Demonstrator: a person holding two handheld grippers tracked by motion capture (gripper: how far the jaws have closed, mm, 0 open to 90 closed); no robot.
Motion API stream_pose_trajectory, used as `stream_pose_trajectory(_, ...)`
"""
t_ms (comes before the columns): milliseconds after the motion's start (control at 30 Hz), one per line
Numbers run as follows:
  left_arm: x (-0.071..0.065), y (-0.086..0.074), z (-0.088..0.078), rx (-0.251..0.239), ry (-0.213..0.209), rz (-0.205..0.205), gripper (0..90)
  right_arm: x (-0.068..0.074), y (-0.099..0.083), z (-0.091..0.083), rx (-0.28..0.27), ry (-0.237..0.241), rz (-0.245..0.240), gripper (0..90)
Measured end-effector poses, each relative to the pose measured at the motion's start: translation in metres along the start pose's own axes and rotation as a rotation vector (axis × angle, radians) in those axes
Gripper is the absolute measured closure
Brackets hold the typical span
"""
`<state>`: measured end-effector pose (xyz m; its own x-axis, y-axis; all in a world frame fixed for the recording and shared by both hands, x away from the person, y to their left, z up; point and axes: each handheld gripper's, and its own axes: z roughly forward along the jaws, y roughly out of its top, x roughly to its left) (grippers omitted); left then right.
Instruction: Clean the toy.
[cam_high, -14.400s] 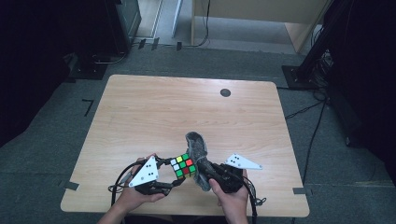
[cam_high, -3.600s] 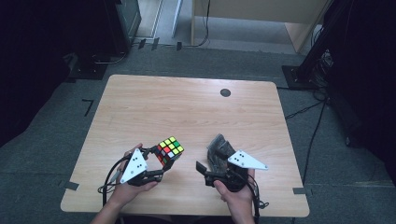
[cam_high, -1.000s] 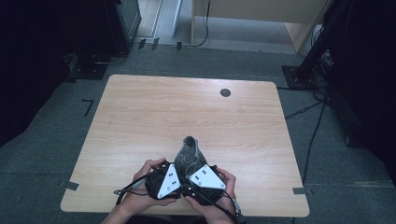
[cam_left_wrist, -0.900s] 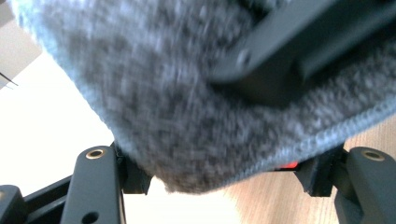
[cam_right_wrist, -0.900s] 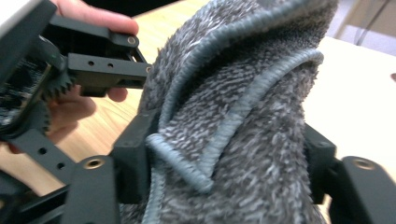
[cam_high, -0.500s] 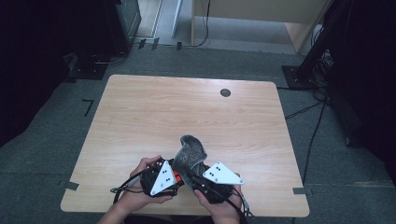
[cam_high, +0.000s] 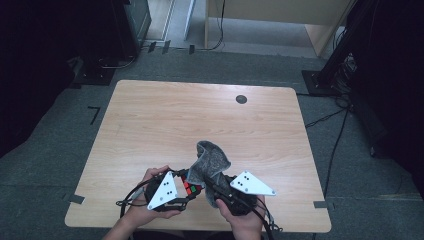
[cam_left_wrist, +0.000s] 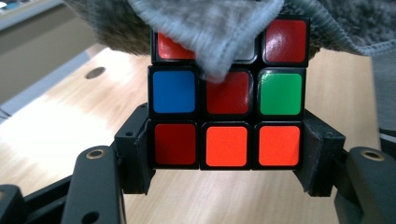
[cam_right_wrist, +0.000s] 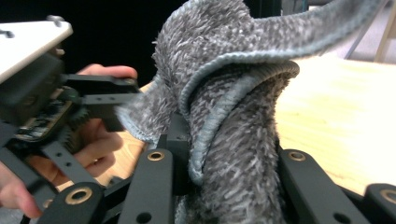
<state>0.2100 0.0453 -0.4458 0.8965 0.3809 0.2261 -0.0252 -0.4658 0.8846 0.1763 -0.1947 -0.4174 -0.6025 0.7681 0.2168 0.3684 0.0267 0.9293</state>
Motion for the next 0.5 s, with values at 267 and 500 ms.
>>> stream_pose_trajectory(267, 0.0, -0.003, 0.004, 0.013, 0.005, 0.0, 34.4, 0.002, 0.001, -0.002, -0.023, 0.052, -0.002, 69.1)
stream_pose_trajectory(500, 0.003, -0.002, -0.002, -0.01, 0.008, -0.007, 34.4, -0.002, -0.007, 0.002, -0.022, -0.019, 0.024, 71.2)
